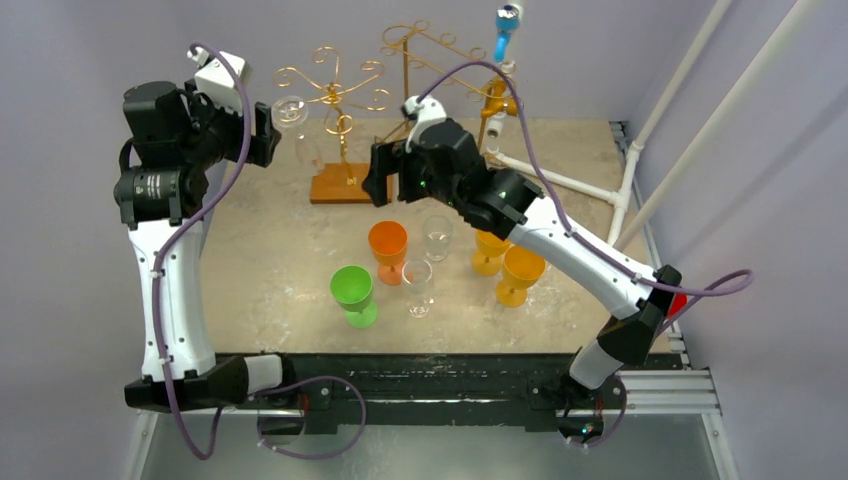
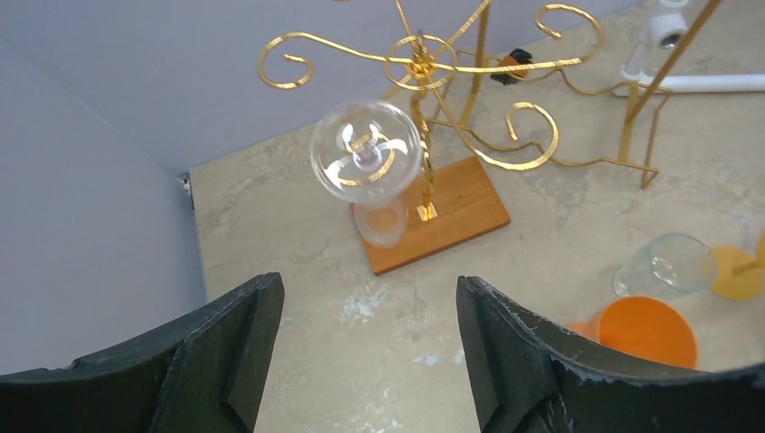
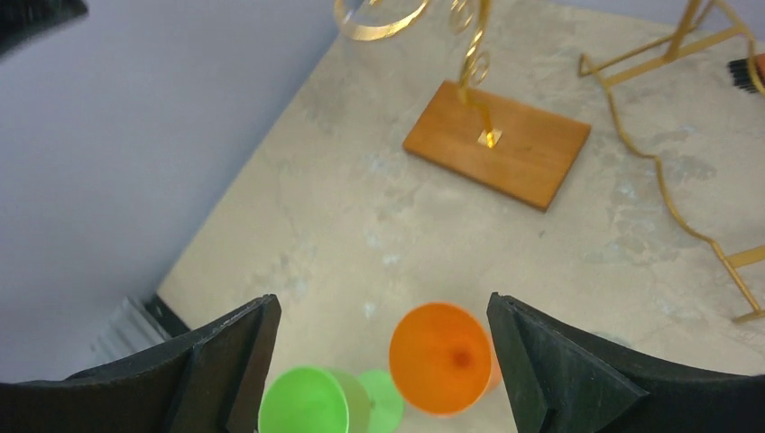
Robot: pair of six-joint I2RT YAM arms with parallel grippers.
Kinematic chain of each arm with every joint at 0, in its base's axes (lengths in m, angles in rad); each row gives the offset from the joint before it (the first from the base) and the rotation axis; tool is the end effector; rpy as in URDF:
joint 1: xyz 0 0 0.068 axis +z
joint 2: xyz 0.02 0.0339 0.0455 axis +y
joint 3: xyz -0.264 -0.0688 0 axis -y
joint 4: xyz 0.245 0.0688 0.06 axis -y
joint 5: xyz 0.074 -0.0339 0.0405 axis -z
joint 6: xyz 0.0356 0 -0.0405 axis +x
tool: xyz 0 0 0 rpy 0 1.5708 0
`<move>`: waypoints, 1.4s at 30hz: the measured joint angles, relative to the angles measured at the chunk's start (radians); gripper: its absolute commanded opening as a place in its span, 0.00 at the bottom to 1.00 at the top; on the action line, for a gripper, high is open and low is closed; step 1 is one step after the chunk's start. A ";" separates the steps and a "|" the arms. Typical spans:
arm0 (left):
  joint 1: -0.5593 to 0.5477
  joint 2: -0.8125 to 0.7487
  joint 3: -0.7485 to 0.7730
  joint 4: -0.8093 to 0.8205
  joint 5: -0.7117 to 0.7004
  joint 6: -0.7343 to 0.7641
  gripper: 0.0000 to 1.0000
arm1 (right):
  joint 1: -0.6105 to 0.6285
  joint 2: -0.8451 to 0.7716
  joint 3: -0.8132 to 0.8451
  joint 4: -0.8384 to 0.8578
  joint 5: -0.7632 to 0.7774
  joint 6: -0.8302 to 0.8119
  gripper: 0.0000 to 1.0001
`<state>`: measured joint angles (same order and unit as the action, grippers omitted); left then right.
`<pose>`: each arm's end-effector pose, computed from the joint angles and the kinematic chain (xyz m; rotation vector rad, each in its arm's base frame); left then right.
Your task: Place the wine glass upside down on the wine glass rack
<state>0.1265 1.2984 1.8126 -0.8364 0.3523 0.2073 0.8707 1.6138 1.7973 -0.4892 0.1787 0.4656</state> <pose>0.2343 0.0174 0.5065 0.3132 1.8475 -0.1038 0.2402 0.2753 0.4481 -0.2651 1.9230 0.7434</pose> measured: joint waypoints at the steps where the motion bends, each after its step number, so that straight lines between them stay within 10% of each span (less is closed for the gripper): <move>1: 0.000 -0.018 -0.011 -0.005 0.015 -0.008 0.73 | 0.034 0.002 -0.001 -0.023 0.006 -0.026 0.88; 23: 0.000 -0.212 -0.175 -0.079 0.083 -0.031 0.74 | 0.203 0.270 -0.066 -0.138 0.062 -0.145 0.54; 29: 0.000 -0.213 -0.175 -0.079 0.084 -0.031 0.75 | 0.203 0.307 -0.063 -0.132 0.071 -0.148 0.00; 42: 0.000 -0.206 -0.171 -0.094 0.172 -0.052 0.76 | 0.203 0.182 0.168 -0.195 0.127 -0.211 0.00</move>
<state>0.1268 1.0924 1.6421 -0.9302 0.5243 0.1551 1.0733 1.7962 1.9656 -0.6842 0.3058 0.2543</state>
